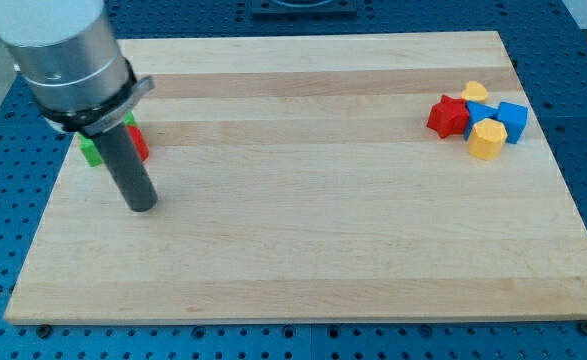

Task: Separate the red circle from green blocks

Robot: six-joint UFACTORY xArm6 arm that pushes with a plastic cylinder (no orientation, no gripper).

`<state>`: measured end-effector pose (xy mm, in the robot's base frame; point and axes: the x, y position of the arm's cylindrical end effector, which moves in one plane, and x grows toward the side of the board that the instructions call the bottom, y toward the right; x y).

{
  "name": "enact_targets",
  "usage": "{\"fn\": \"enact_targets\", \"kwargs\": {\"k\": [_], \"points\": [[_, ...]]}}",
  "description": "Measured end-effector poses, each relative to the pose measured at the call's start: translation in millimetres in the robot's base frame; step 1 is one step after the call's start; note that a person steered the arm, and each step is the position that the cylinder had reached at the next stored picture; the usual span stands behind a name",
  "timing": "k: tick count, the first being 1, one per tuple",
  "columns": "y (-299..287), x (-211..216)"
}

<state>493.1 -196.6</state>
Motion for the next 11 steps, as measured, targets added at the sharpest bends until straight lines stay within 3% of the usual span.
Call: {"fn": "enact_targets", "kwargs": {"k": [5, 8, 10, 11], "points": [[-74, -37], [-2, -78], [-2, -85], [2, -115]]}}
